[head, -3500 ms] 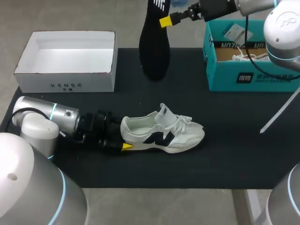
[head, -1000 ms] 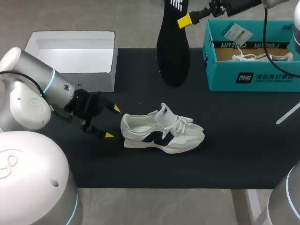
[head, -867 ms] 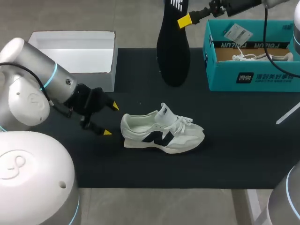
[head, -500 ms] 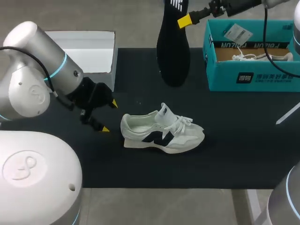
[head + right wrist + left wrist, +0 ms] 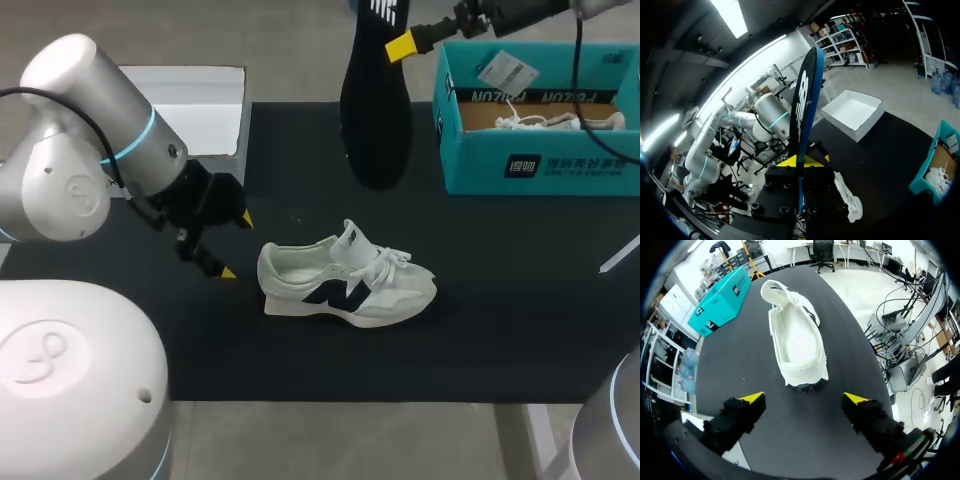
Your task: Take the shoe out of the shoebox, open the shoe tongue, remove and reinsert the insole, then place the shoe into the shoebox
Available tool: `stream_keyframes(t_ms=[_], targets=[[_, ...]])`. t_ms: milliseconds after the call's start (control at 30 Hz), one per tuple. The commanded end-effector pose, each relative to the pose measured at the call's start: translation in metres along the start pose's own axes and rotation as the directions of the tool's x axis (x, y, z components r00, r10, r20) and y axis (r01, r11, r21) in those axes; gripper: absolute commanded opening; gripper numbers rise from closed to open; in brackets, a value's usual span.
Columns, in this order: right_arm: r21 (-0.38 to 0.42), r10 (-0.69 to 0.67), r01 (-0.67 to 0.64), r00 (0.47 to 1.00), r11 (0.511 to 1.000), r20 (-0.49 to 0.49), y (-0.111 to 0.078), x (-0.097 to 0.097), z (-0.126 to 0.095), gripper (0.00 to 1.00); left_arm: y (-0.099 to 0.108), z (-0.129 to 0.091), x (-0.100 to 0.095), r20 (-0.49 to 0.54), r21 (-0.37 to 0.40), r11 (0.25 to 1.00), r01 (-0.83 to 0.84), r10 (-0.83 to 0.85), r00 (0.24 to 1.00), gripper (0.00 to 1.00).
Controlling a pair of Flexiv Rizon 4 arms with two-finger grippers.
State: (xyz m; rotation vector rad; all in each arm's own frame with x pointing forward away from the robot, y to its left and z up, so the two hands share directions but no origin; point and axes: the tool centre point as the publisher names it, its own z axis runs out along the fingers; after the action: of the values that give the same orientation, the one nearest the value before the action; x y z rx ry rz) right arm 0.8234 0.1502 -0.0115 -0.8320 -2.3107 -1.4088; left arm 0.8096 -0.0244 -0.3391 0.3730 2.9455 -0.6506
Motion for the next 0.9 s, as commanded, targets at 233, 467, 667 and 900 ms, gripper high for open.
stream_keyframes(t_ms=[233,467,667,900], targets=[[-0.007,-0.003,0.003,1.0,1.0,0.016,-0.003,0.005,-0.002,0.0,-0.032,-0.001,-0.006,0.01,0.009,1.0,-0.015,0.015,1.0,1.0],[-0.007,-0.003,0.003,1.0,1.0,0.016,-0.003,0.005,-0.002,0.0,-0.069,0.003,-0.013,0.011,0.012,0.999,-0.031,0.031,0.999,1.0],[-0.007,-0.003,0.003,1.0,1.0,0.016,-0.003,0.005,-0.002,0.0,-0.087,0.025,-0.03,-0.006,-0.007,1.0,-0.004,0.004,1.0,1.0],[-0.007,-0.003,0.003,1.0,1.0,0.016,-0.003,0.005,-0.002,0.0,-0.086,0.06,-0.045,-0.05,-0.091,0.996,0.015,-0.02,0.999,1.0]])
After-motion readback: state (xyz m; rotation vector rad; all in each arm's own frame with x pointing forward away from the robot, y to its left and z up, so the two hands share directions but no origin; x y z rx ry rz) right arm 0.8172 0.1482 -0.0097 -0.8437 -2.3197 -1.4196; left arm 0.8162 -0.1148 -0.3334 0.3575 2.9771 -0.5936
